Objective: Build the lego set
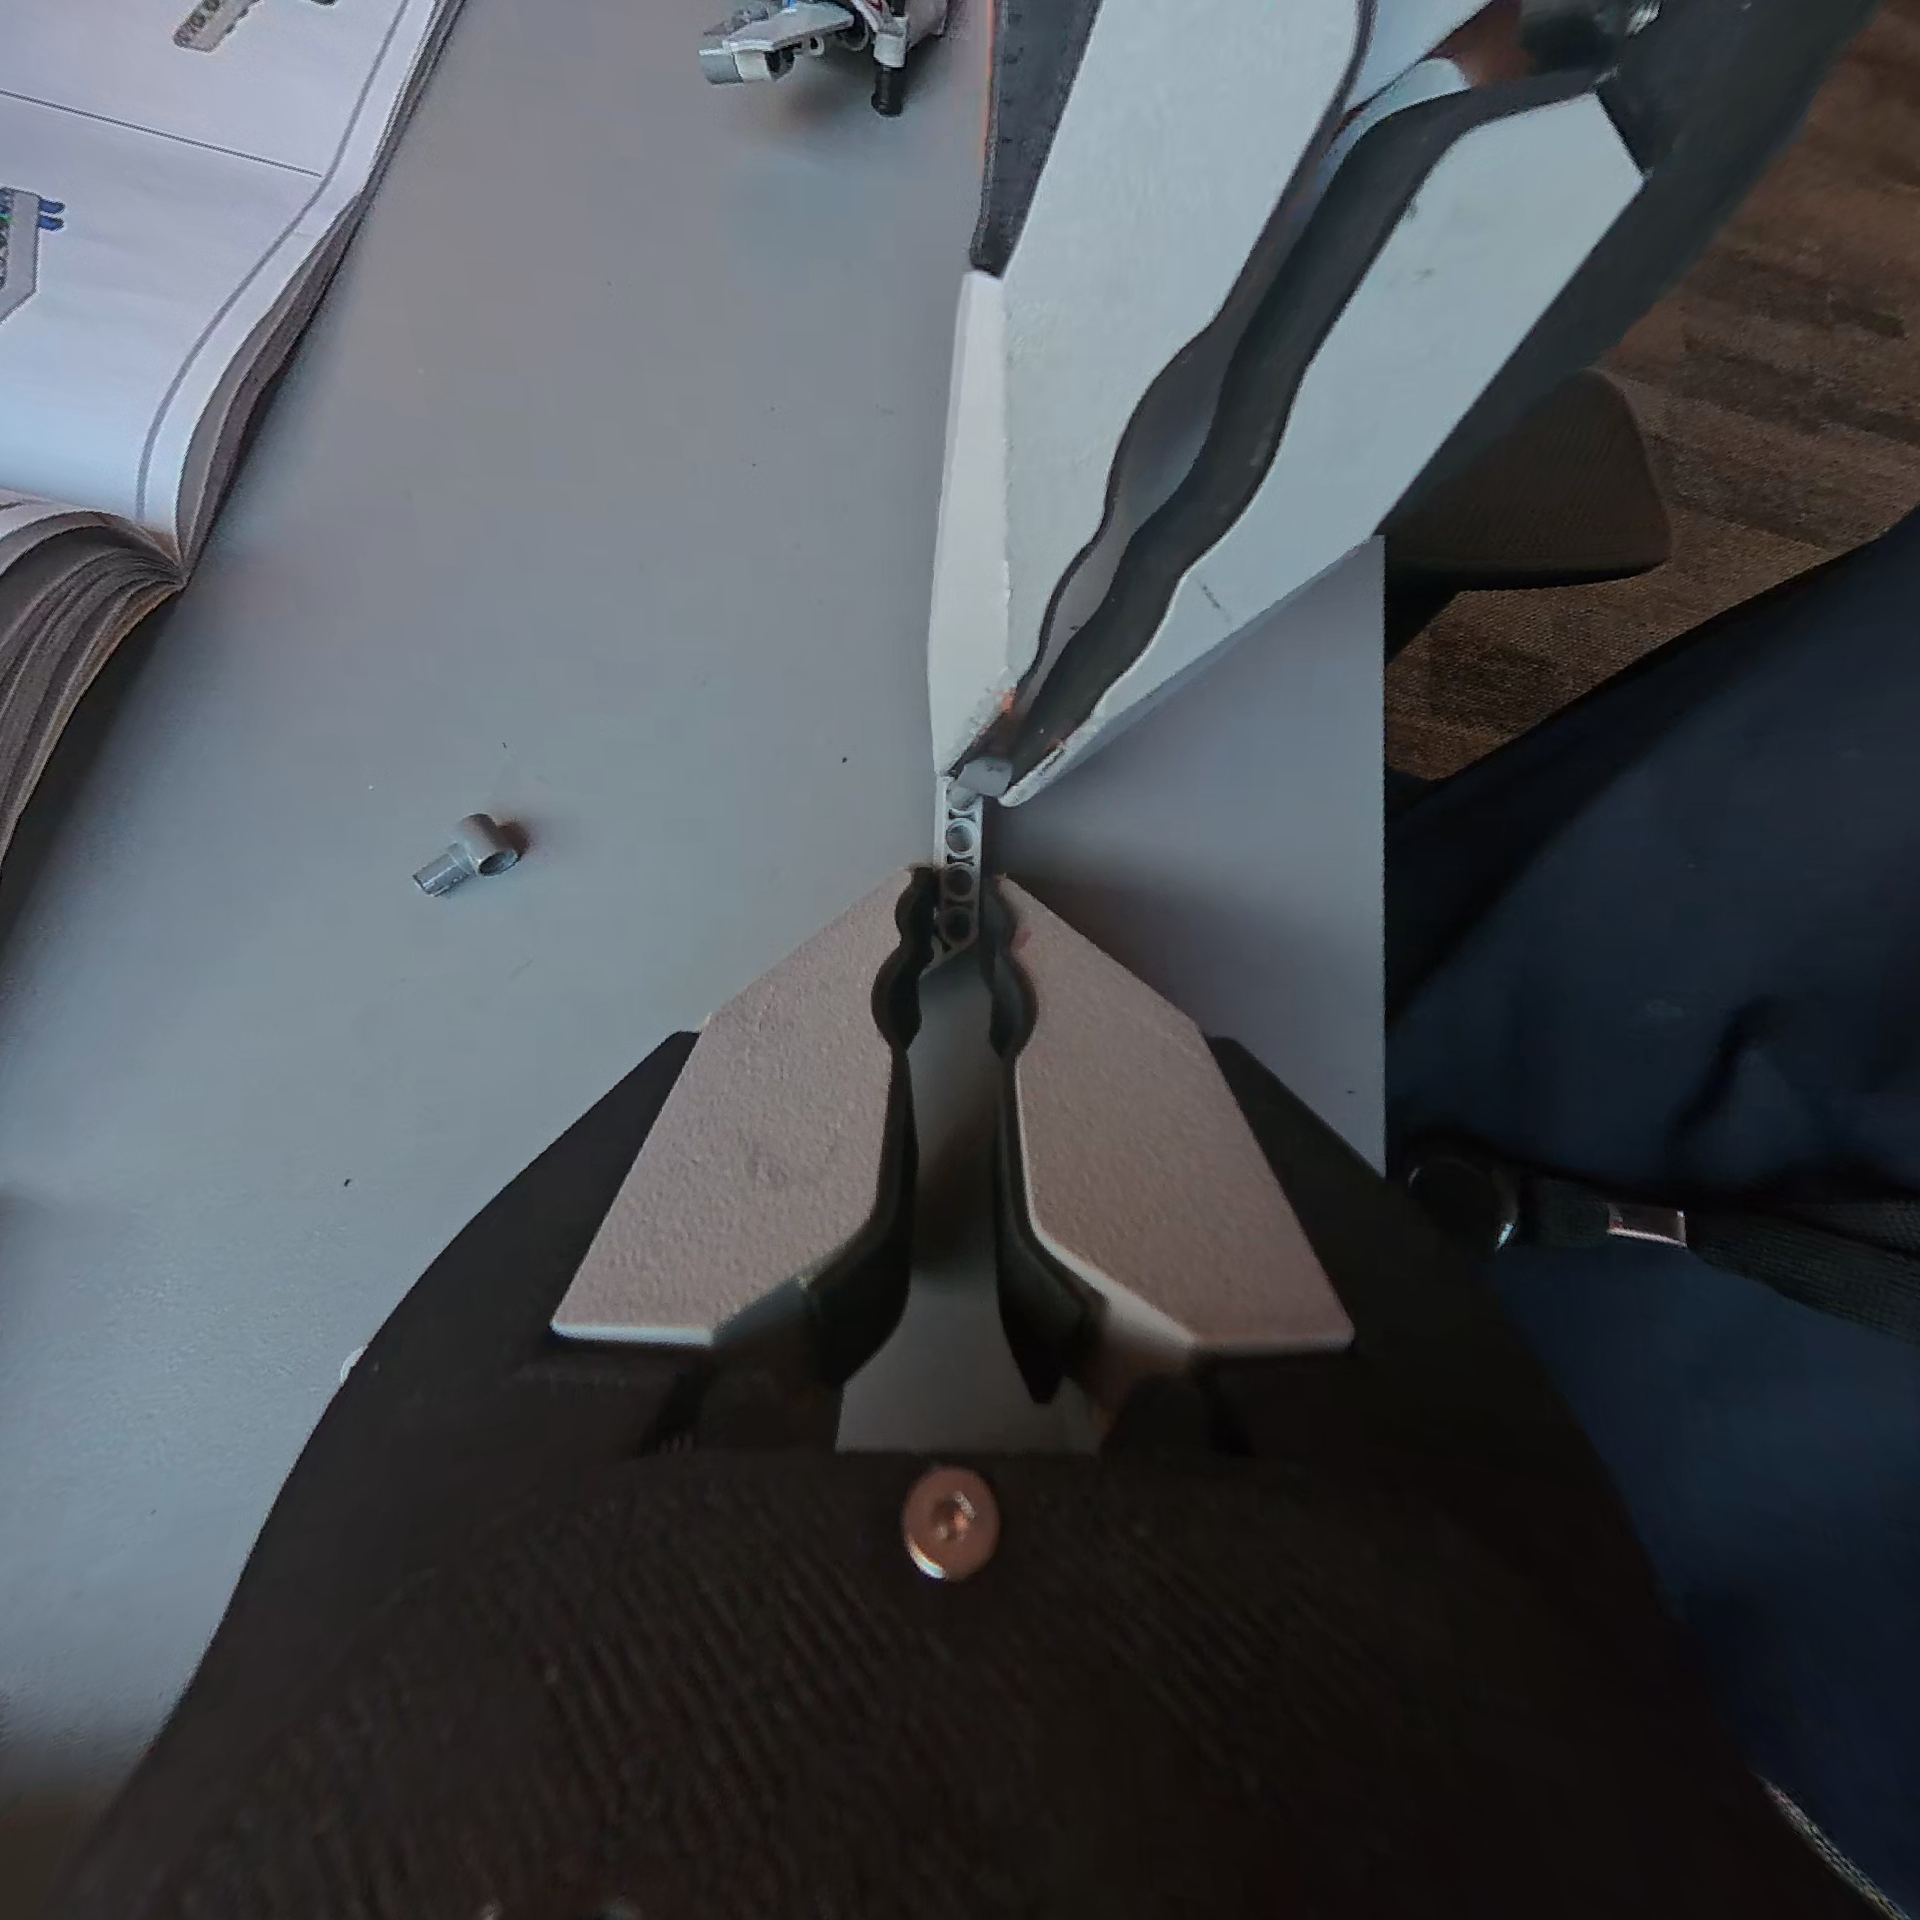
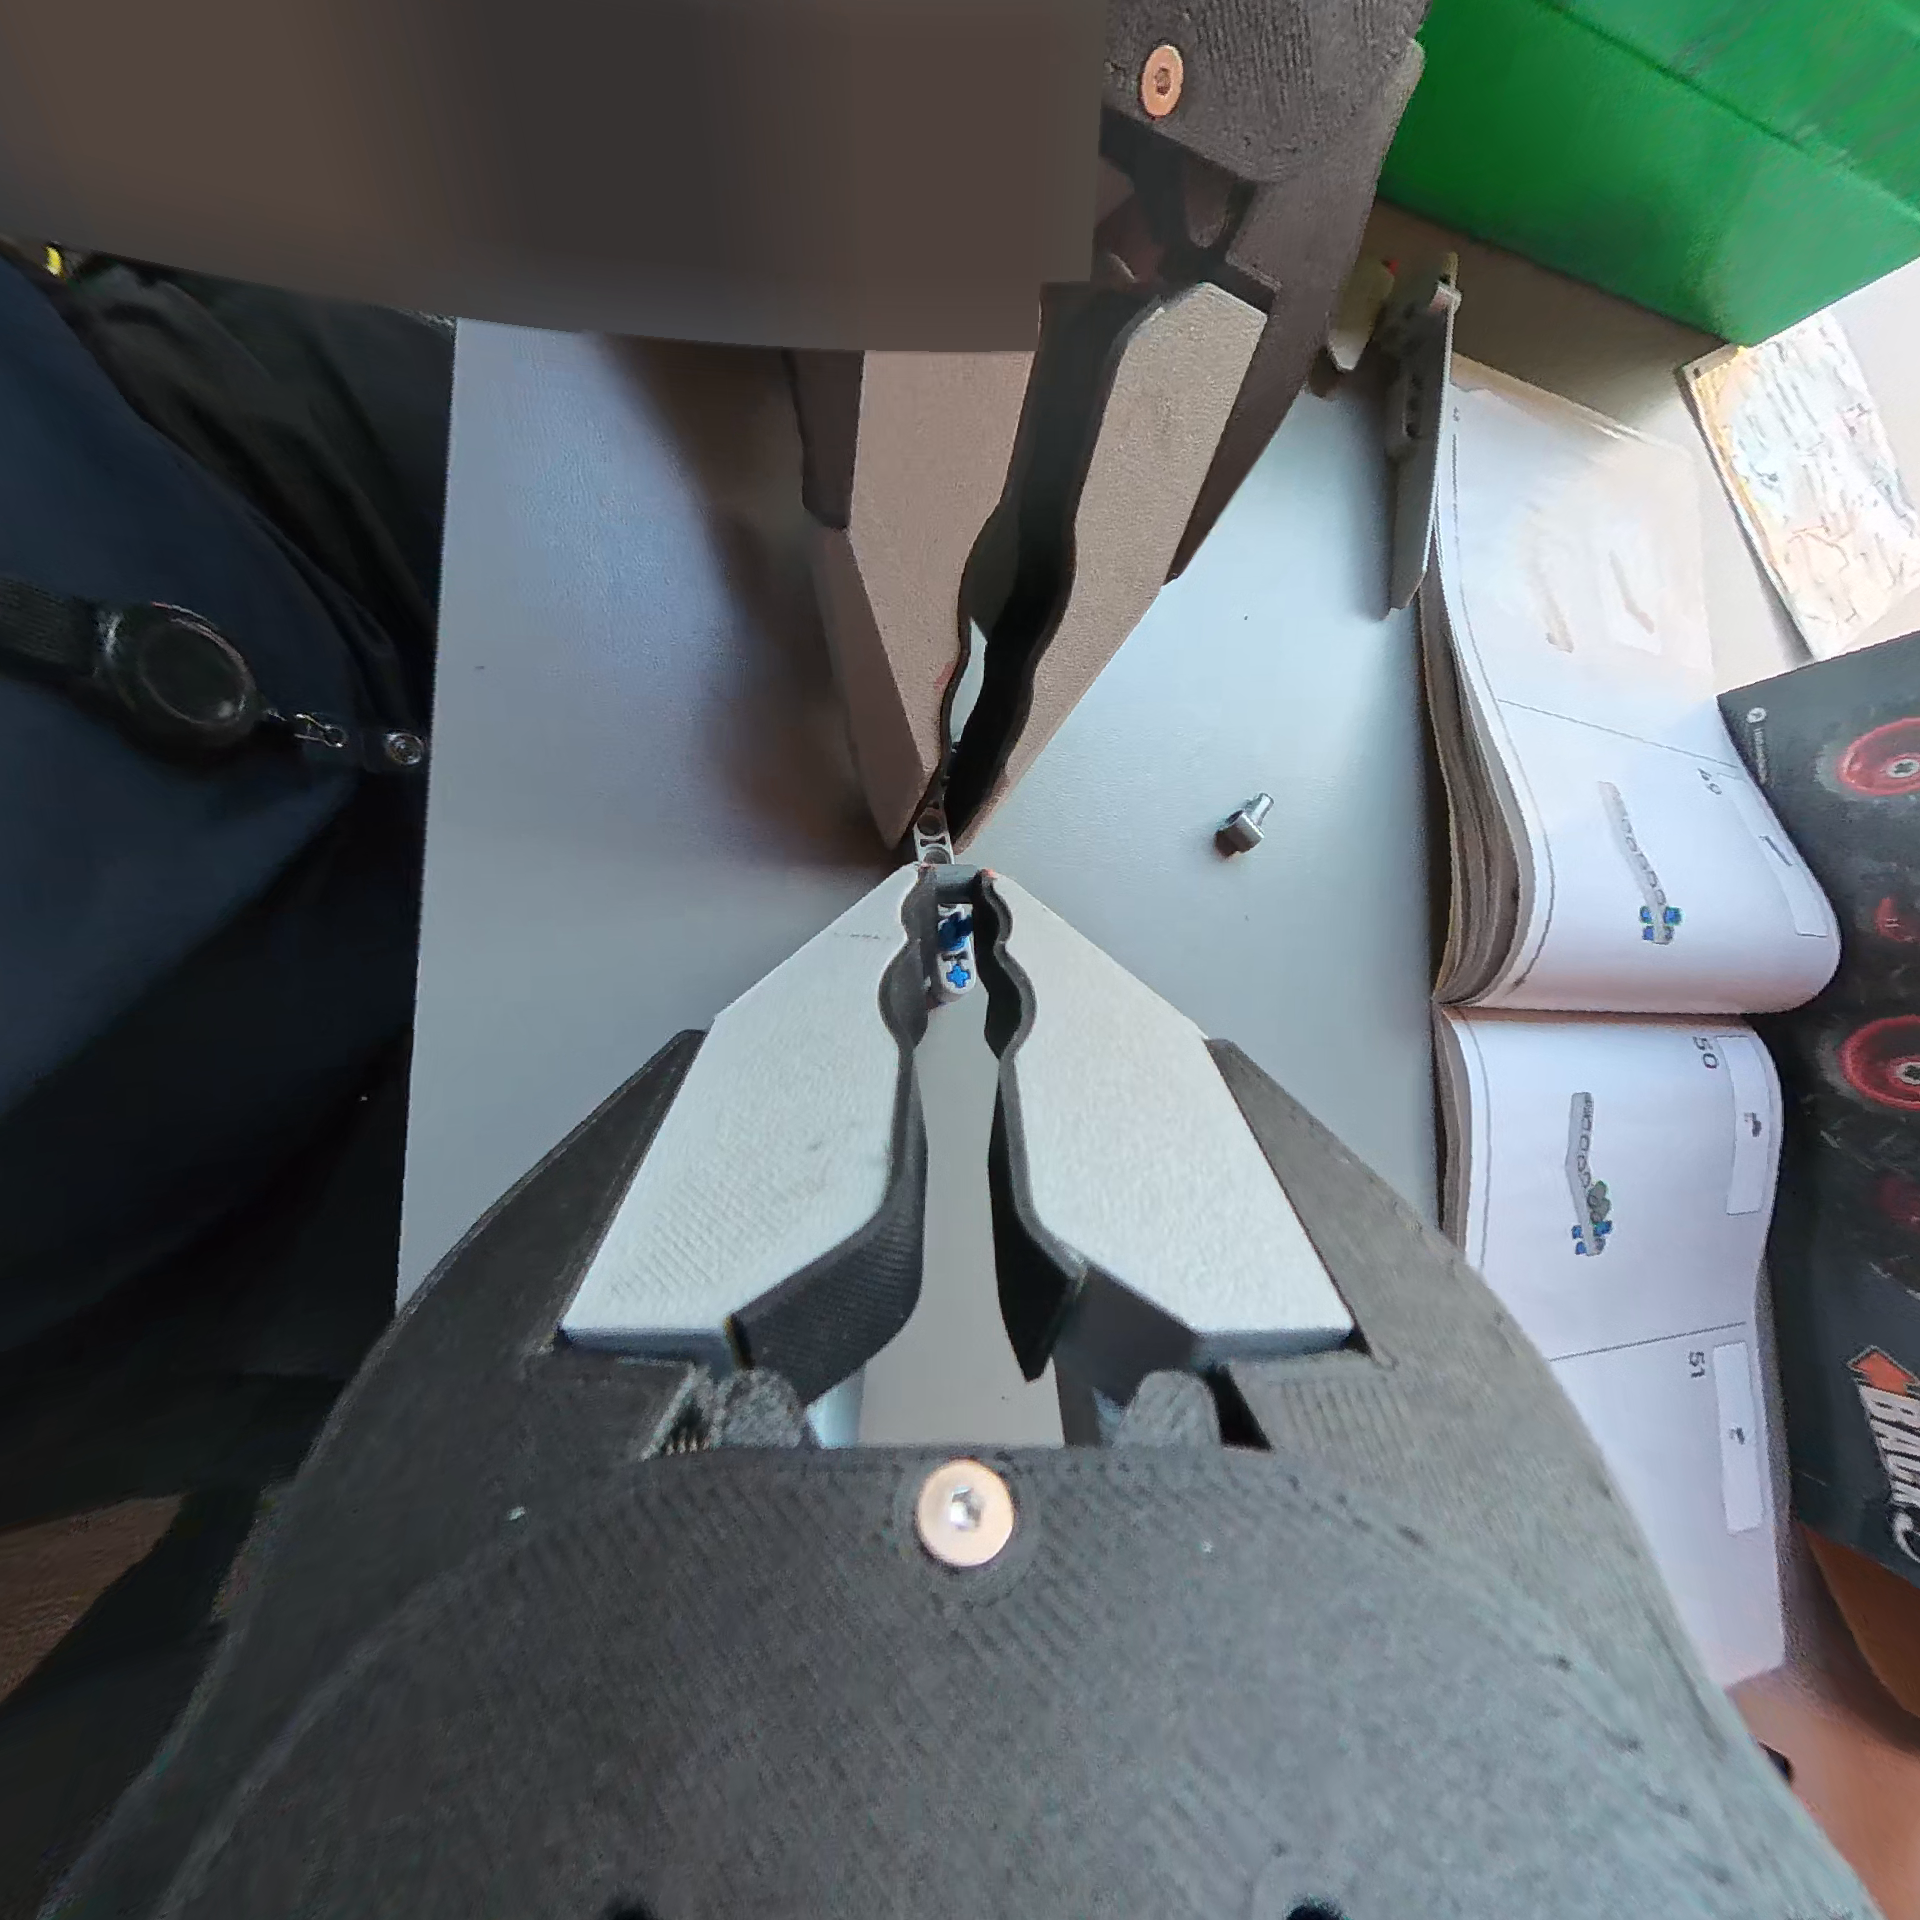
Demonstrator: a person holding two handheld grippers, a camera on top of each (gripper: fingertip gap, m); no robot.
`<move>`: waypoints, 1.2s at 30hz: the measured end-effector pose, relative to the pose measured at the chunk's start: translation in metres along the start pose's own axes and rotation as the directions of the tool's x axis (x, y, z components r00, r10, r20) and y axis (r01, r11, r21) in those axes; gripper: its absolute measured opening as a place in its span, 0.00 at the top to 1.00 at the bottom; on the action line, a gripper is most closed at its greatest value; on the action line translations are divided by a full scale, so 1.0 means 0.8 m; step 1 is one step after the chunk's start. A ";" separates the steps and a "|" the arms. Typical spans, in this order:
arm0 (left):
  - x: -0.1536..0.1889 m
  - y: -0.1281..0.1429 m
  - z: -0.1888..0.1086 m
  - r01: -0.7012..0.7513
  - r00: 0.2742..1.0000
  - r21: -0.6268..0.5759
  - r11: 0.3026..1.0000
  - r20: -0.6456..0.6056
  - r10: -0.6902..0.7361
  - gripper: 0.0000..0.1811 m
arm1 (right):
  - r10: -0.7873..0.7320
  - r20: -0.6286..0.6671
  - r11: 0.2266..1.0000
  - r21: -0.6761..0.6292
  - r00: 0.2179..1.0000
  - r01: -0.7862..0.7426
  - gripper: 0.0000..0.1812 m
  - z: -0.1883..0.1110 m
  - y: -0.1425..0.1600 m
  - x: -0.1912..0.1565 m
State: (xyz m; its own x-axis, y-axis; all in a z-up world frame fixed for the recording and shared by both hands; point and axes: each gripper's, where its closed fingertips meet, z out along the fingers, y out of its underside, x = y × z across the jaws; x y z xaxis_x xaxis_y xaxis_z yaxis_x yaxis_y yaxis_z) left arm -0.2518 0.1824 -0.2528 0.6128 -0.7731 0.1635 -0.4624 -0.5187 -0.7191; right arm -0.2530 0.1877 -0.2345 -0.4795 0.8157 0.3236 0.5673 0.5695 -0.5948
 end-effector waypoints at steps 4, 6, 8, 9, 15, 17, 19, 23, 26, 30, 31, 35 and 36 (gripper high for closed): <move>0.000 0.000 0.000 0.000 1.000 0.000 1.000 0.003 0.000 0.97 | 0.004 -0.018 1.000 0.010 1.000 -0.003 0.98 0.000 0.001 -0.001; -0.002 0.000 0.000 0.002 1.000 0.001 1.000 0.010 -0.002 0.97 | -0.016 -0.034 1.000 0.000 0.999 0.016 0.98 0.000 0.002 0.000; -0.003 0.000 0.000 0.004 1.000 0.001 1.000 0.017 -0.004 0.97 | -0.077 -0.066 0.997 -0.034 0.995 0.075 0.98 0.001 0.003 0.002; -0.003 0.000 0.000 0.000 1.000 0.000 1.000 0.021 0.000 0.97 | -0.103 -0.075 0.994 -0.055 0.992 0.099 0.98 0.001 0.003 0.002; -0.005 0.000 0.000 -0.005 0.999 0.000 1.000 0.036 0.005 0.97 | -0.202 -0.015 0.959 -0.205 0.979 0.195 0.98 0.002 0.006 0.003; -0.005 0.001 0.000 -0.007 0.999 0.000 1.000 0.041 0.007 0.97 | -0.223 0.023 0.946 -0.238 0.975 0.222 0.97 0.002 0.007 0.004; -0.005 0.001 0.000 -0.008 0.999 -0.001 1.000 0.042 0.008 0.97 | -0.231 0.067 0.933 -0.269 0.971 0.241 0.97 0.002 0.007 0.003; -0.005 0.001 0.000 -0.010 0.999 -0.001 1.000 0.045 0.010 0.97 | -0.242 0.154 0.902 -0.328 0.958 0.281 0.97 0.003 0.007 0.003; -0.005 0.000 0.000 -0.013 0.999 -0.001 1.000 0.047 0.013 0.97 | -0.254 0.178 0.892 -0.337 0.951 0.302 0.98 0.009 0.003 0.000; -0.005 0.000 0.001 -0.016 0.999 0.000 1.000 0.048 0.016 0.97 | -0.234 0.181 0.906 -0.317 0.955 0.282 0.98 0.014 0.003 -0.001; -0.004 0.000 0.001 -0.021 0.999 0.000 1.000 0.048 0.021 0.97 | -0.209 0.176 0.925 -0.285 0.962 0.252 0.98 0.011 0.003 -0.001; -0.003 0.001 0.000 -0.001 1.000 0.001 1.000 0.025 0.001 0.97 | -0.101 0.149 0.970 -0.206 0.984 0.131 0.98 0.002 0.004 0.001; -0.003 0.001 0.000 0.000 1.000 0.001 1.000 0.024 0.000 0.97 | -0.067 0.149 0.978 -0.186 0.987 0.094 0.98 0.001 0.004 0.001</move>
State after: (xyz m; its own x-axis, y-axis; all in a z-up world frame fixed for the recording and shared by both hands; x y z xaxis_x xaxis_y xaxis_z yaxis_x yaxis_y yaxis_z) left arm -0.2536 0.1842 -0.2536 0.6279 -0.7641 0.1476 -0.4619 -0.5185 -0.7196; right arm -0.2520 0.1902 -0.2368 -0.6106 0.7517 0.2494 0.6342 0.6527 -0.4145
